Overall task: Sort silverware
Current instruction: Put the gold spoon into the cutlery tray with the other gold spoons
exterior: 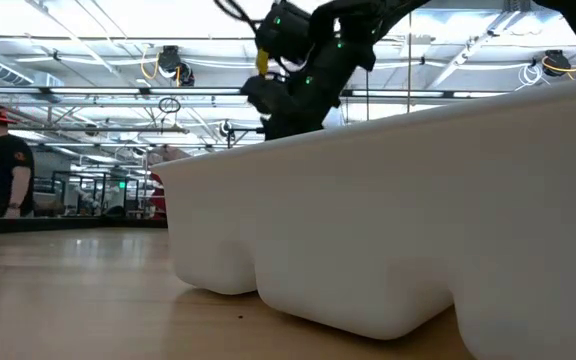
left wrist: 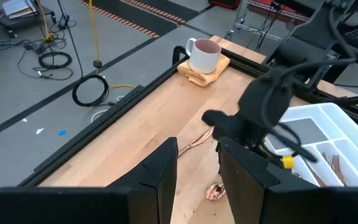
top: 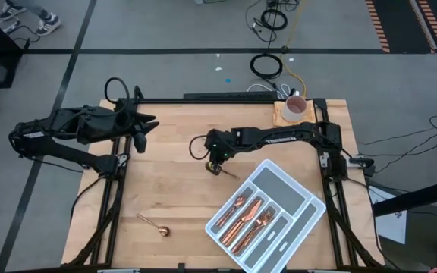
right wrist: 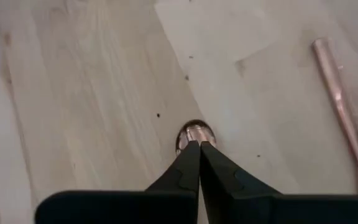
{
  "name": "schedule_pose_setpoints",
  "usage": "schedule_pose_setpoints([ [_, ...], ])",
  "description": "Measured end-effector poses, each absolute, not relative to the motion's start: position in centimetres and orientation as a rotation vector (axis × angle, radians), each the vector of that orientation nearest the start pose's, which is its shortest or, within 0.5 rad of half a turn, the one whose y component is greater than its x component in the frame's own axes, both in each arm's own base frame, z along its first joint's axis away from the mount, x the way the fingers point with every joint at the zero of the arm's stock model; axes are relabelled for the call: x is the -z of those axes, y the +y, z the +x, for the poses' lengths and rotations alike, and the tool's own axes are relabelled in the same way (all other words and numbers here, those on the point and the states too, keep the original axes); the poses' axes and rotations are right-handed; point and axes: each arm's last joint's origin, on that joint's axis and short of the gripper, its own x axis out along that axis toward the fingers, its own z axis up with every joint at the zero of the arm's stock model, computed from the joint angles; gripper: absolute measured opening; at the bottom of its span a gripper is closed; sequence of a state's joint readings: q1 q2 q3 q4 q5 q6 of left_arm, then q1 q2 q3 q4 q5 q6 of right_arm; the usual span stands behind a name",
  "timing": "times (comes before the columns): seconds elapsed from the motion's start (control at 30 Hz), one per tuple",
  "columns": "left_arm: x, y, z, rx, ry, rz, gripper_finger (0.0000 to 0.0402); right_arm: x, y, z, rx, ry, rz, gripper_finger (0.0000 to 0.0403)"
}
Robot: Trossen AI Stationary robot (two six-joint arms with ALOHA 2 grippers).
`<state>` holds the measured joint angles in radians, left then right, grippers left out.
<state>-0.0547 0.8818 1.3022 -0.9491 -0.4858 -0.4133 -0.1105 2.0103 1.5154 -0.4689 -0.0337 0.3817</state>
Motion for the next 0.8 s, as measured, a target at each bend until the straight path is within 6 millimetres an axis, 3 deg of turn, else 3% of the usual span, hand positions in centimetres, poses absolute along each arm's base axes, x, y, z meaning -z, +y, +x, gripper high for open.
schedule_pose_setpoints([
  [0.17,-41.5,0.6,13.2,-0.518,0.418,-0.255,0.0123,-20.2,-4.2,42.2,0.223,1.013,0.382,0.0018],
  [0.37,-41.5,0.7,13.2,-0.526,0.419,-0.244,0.0123,-18.2,-1.9,42.3,0.17,1.111,0.223,0.0128],
  [0.53,-41.5,0.7,13.2,-0.532,0.419,-0.241,0.0123,-16.1,-2.1,42.8,0.258,1.142,0.188,0.0203],
  [0.8,-41.4,0.7,13.2,-0.534,0.422,-0.24,0.0123,-13.5,-2.6,43.6,0.288,1.15,0.203,0.0221],
])
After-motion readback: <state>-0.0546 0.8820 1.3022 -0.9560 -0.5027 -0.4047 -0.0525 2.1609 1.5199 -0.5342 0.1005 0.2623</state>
